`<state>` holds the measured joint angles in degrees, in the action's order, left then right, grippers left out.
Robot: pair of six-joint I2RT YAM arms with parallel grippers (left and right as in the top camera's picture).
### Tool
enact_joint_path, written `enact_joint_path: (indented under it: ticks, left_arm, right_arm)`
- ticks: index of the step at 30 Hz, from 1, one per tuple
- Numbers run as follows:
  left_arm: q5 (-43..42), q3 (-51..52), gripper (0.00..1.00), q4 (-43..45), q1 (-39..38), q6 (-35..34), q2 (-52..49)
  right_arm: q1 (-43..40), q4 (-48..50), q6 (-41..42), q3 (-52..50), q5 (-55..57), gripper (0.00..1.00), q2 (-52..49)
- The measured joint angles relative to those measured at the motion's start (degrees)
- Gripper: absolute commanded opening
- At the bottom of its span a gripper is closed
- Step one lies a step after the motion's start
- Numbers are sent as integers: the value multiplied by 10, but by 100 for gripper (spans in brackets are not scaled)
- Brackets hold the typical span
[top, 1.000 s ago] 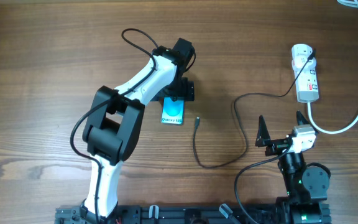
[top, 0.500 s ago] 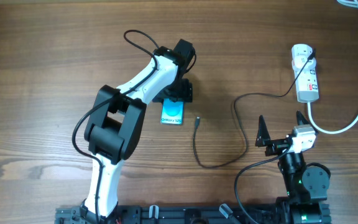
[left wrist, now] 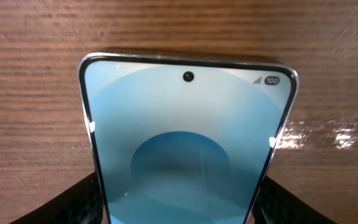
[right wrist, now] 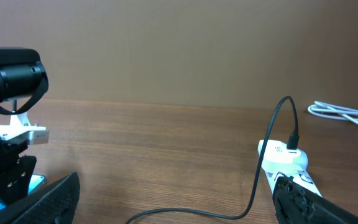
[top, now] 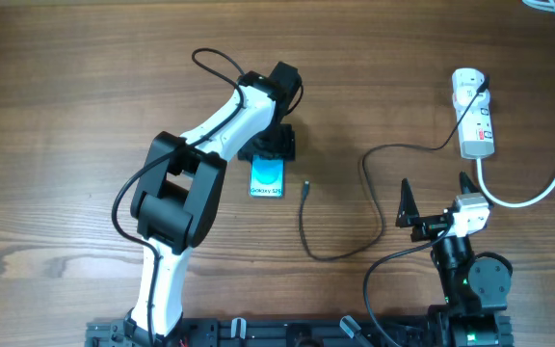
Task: Plug charger to phone and switch on socket
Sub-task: 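Lift the phone with the left gripper and tilt it upright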
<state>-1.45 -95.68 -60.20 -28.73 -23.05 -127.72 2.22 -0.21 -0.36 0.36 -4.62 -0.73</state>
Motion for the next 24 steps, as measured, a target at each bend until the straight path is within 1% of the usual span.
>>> enact_joint_path:
  ticks: [7, 10, 15, 19, 24]
  left_arm:
    - [-15, 0, 71, -23, 11, 0, 1]
    - [-61, 0, 73, -37, 28, 0, 9]
    - [-200, 1, 72, -45, 64, 0, 59]
    - [-367, 0, 73, -47, 107, 0, 98]
    - [-573, 0, 73, -52, 160, 0, 103]
  right_arm:
    - [0, 0, 0, 0, 0, 100, 0]
    - [0, 0, 0, 0, 0, 100, 0]
    - [0, 0, 0, 0, 0, 100, 0]
    - [0, 0, 0, 0, 0, 100, 0]
    - [0, 0, 0, 0, 0, 100, 0]
